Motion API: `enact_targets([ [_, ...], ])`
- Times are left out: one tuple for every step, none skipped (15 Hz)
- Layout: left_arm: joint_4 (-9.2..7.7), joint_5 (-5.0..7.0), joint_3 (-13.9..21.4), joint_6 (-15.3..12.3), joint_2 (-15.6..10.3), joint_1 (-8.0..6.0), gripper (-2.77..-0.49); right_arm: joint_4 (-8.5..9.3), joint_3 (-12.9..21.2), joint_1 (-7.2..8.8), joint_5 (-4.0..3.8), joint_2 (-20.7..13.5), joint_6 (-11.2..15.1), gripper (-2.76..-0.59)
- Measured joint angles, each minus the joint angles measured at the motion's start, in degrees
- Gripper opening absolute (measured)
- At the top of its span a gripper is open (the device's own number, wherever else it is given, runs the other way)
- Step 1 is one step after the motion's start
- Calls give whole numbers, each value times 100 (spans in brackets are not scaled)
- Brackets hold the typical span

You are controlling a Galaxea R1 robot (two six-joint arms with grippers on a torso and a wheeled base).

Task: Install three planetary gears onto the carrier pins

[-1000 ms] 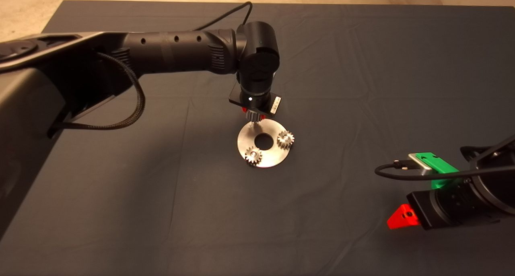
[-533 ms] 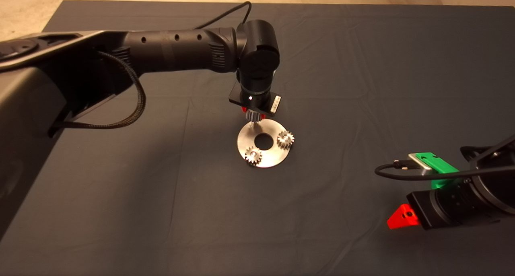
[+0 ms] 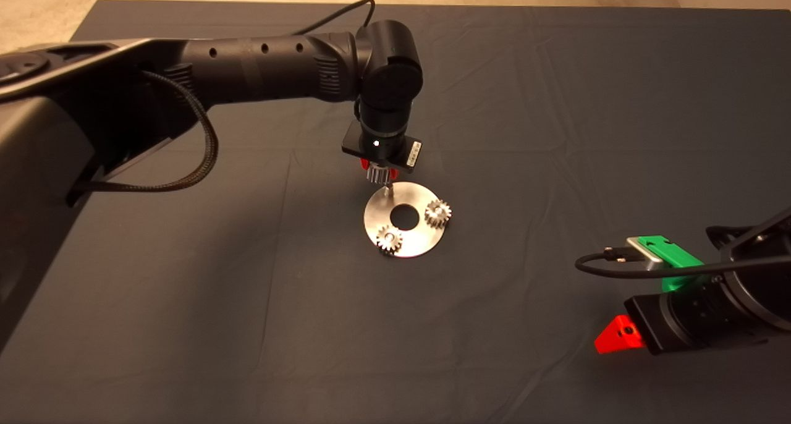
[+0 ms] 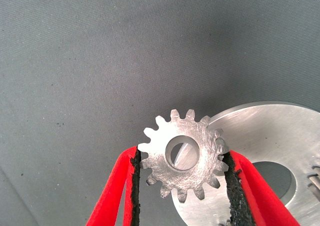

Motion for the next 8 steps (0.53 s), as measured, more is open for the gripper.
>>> enact_targets([
  [-7, 0, -5, 0, 0, 2, -235, 0, 0, 0, -2, 0, 0, -89],
  [-24, -6, -9, 0, 2, 0, -235, 0, 0, -2, -2, -2, 0, -89],
  [-29, -7, -11, 0, 2, 0, -235, 0, 0, -2, -2, -2, 0, -89],
  [-27, -7, -11, 0, 2, 0, -235, 1, 0, -17, 0, -2, 0, -89],
  [-30, -5, -11, 0, 0, 0, -235, 0, 0, -38, 0, -2, 0, -89],
  [-30, -5, -13, 0, 0, 0, -235, 0, 0, -52, -2, -2, 0, -89],
  [-33, -7, -13, -2, 2, -1, -235, 2, 0, -63, -2, -2, 0, -89],
  [-46, -5, -13, -5, 2, -12, -236, 0, 0, -66, -2, -2, 0, -89],
])
